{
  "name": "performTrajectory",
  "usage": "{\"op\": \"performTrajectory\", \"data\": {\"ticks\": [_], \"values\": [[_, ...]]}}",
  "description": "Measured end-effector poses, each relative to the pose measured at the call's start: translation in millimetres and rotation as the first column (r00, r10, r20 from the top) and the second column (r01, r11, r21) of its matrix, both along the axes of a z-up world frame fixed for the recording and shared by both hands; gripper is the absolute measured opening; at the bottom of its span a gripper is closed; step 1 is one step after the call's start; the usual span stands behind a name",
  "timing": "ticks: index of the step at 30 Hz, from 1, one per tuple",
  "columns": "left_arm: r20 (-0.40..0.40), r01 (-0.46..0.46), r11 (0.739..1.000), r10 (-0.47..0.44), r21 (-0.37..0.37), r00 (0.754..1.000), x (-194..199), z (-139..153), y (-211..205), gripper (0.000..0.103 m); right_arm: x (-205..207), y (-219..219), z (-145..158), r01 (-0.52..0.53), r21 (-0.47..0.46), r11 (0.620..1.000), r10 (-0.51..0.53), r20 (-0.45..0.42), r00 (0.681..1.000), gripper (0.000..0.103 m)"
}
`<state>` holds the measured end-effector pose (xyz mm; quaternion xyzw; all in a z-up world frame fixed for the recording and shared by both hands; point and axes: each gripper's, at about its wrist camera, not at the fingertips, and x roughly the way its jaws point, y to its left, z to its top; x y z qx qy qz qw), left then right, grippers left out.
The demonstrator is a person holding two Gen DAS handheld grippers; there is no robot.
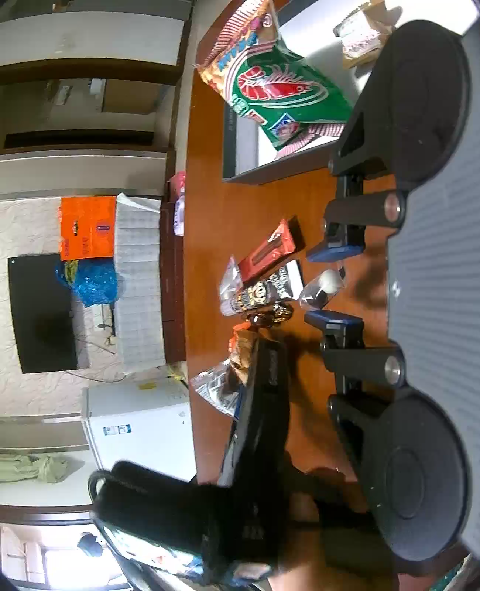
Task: Organize snacks
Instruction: 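Grasp the brown paper snack bag with the left tool while the right tool grasps a small white candy packet, then carry both snacks into the white box and open both tools to release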
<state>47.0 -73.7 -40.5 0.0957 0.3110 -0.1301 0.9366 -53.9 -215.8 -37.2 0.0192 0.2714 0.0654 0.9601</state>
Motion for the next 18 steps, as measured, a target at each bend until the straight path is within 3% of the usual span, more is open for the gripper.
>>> {"op": "performTrajectory", "data": {"ticks": [10, 18], "values": [[0.041, -0.015, 1.0, 0.014, 0.028, 0.999, -10.8, 15.3, -8.5, 0.043, 1.8, -7.2, 3.6, 0.01, 0.024, 1.0, -0.01, 0.011, 1.0, 0.029], [0.096, 0.02, 1.0, -0.021, 0.003, 0.995, -21.3, 33.1, -19.2, 0.043, -1.1, -10.5, 5.2, 0.029, 0.033, 0.999, -0.03, 0.023, 0.999, 0.029]]}}
